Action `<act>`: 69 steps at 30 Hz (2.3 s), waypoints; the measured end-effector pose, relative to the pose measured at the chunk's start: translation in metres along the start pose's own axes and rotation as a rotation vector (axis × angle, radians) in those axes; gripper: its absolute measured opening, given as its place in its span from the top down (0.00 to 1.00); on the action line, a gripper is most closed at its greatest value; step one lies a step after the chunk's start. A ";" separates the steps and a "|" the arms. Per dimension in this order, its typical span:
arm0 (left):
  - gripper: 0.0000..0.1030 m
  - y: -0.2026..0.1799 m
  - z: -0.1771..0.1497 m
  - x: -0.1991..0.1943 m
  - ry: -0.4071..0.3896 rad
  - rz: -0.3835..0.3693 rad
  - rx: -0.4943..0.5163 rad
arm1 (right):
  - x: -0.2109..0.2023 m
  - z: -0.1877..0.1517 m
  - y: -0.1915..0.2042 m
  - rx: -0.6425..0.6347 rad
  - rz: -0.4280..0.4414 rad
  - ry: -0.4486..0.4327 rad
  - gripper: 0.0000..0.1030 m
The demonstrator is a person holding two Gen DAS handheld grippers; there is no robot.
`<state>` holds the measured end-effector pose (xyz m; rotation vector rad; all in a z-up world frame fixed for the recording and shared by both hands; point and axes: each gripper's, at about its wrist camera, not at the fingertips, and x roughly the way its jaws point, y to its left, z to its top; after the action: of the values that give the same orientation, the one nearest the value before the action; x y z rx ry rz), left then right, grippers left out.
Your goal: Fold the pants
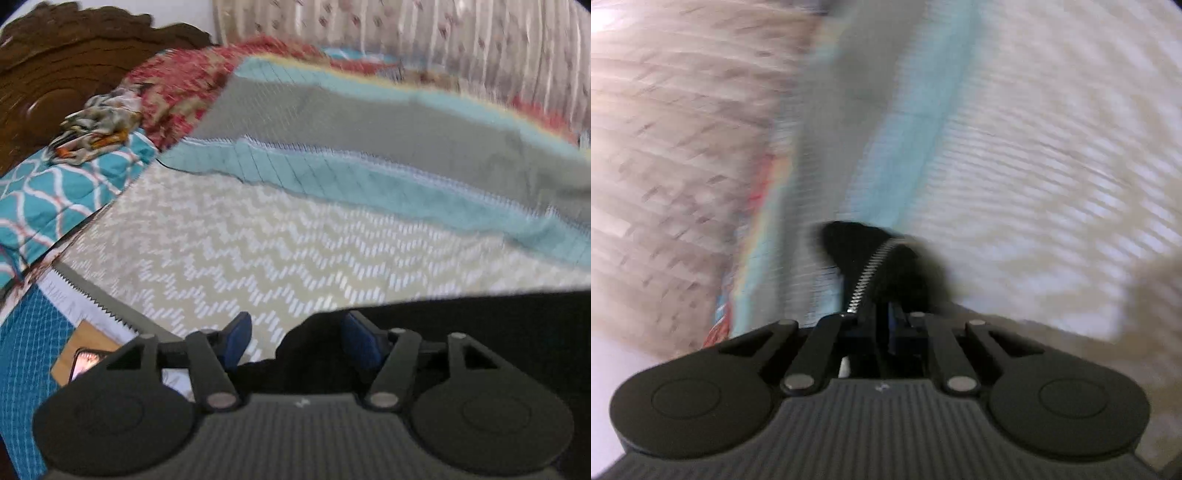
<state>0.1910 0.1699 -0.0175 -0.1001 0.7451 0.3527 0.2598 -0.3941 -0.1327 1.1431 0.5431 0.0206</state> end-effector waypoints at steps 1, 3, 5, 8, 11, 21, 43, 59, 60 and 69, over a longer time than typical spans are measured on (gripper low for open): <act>0.37 0.002 -0.001 -0.006 -0.012 -0.011 -0.022 | -0.004 -0.009 0.027 -0.121 0.065 0.010 0.92; 0.31 0.000 -0.004 -0.009 -0.005 -0.035 -0.031 | -0.009 -0.044 0.092 -0.444 0.183 0.099 0.93; 0.31 -0.006 -0.009 -0.004 0.020 -0.046 0.000 | -0.012 -0.104 0.141 -0.757 0.266 0.257 0.91; 0.30 -0.012 -0.016 0.005 0.048 -0.044 0.037 | -0.011 -0.196 0.162 -1.114 0.293 0.510 0.72; 0.28 -0.006 -0.017 0.011 0.052 -0.034 0.030 | -0.013 -0.250 0.144 -1.241 0.210 0.626 0.62; 0.25 0.043 -0.014 0.021 0.076 0.006 -0.103 | -0.034 -0.114 0.048 -0.347 -0.042 0.198 0.26; 0.25 -0.005 0.004 0.030 0.035 0.067 0.181 | -0.071 0.073 0.033 -0.672 -0.597 -0.174 0.61; 0.19 -0.023 -0.006 0.007 -0.135 0.041 0.477 | -0.074 0.022 0.020 -0.484 -0.462 -0.149 0.35; 0.19 -0.023 -0.003 0.007 -0.149 0.044 0.491 | -0.067 0.028 0.021 -0.466 -0.452 -0.147 0.35; 0.04 -0.035 -0.023 -0.001 -0.315 -0.021 0.886 | -0.028 0.039 0.008 -0.303 -0.542 -0.090 0.35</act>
<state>0.1876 0.1321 -0.0353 0.7668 0.5317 -0.0075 0.2534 -0.4319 -0.1029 0.6728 0.7273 -0.4017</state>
